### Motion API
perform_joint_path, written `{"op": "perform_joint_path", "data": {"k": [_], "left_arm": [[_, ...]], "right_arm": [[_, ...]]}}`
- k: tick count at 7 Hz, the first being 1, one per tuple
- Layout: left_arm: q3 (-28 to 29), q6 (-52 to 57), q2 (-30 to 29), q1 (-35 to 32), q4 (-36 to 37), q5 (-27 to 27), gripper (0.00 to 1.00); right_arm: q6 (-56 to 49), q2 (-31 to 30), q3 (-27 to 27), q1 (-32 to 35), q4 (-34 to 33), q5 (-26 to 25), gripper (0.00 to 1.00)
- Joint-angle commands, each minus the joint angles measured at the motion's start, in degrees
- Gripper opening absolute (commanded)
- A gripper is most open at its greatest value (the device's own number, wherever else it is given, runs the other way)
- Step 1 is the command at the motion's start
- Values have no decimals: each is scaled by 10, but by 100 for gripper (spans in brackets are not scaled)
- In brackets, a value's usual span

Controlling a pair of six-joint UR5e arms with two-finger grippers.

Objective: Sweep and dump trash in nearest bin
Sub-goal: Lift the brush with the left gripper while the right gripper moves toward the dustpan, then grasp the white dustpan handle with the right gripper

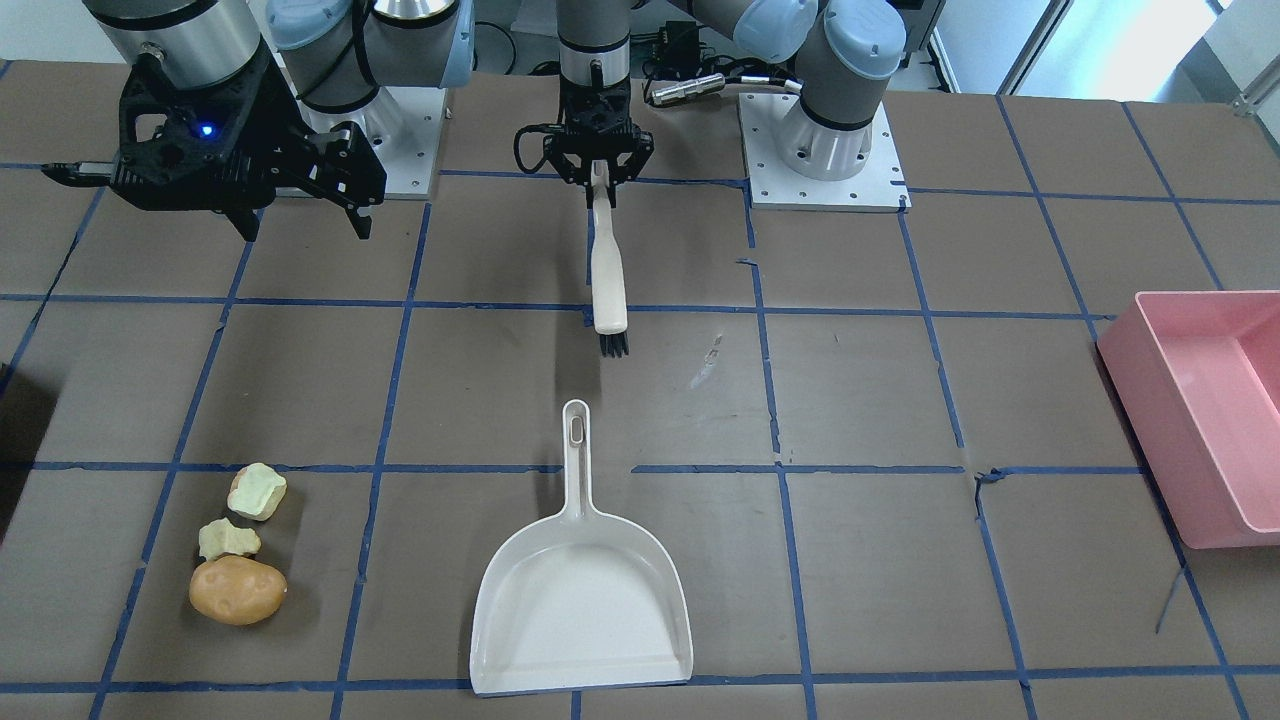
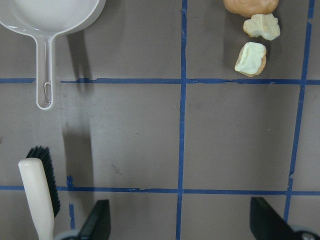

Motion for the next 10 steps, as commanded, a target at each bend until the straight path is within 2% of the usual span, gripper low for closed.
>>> {"op": "perform_joint_path", "data": {"k": [1,3,5,6,7,9,10], "left_arm": [[9,101,52,91,-60,1,0],[27,186,57,181,-79,-1,0],[28,300,56,305,-79,-11,0],[28,341,50,368,-79,-41,0],[28,361,49,394,-80,-53,0],[27,362,49,398,-80,-54,0],[28,362,52,398,-84,-53,0]], "right_arm": [[-2,-8,21,3,-6,0,99],[-2,-8,43,7,-19,1,98],[12,5,84,48,-100,2,97],[30,29,109,68,-182,9,97],[73,65,118,102,-252,27,97],[148,119,128,175,-359,17,97],[165,151,145,182,-445,14,98]]}}
